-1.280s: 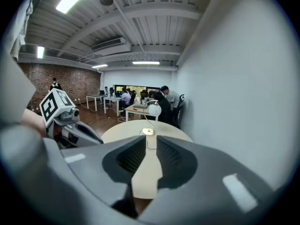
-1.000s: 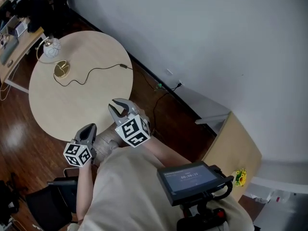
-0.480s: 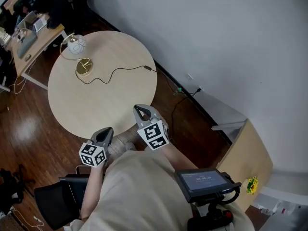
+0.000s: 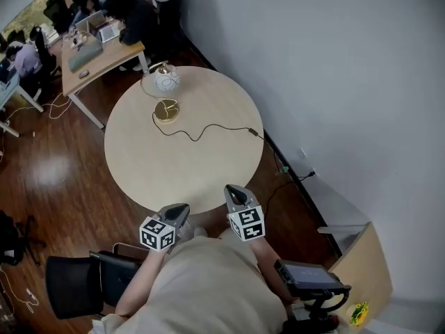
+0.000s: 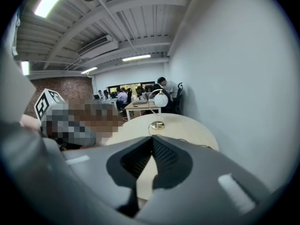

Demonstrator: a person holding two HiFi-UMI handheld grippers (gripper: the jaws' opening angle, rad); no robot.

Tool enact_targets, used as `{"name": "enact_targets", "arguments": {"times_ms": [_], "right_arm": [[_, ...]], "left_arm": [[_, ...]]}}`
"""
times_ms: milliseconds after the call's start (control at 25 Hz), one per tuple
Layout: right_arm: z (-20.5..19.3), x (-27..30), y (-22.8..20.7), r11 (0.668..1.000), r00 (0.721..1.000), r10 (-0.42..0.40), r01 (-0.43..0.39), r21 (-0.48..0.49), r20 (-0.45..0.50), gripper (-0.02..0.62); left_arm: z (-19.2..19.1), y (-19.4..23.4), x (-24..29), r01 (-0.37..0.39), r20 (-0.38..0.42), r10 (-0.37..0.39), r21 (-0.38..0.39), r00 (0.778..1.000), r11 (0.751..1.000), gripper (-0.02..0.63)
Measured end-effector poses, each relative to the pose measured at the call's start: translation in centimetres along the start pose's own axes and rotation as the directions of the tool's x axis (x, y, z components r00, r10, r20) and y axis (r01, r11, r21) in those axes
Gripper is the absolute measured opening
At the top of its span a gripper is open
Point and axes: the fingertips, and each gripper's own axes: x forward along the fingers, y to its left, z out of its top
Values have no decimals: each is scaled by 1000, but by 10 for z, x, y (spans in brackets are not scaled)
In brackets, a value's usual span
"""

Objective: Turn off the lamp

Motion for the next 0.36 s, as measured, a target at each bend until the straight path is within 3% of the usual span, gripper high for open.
{"name": "enact_targets", "arguments": {"times_ms": [160,360], "right_arm": [[6,15,20,996,996,87,-87,5,-2,0],[4,21,60,986,986,164,-164,-12,-22,0]], "left_arm": [[6,-2,-12,12,61,-9,-46,998,999,3],[7,-22,-43,162,198,-133,-133,971,978,5]]}}
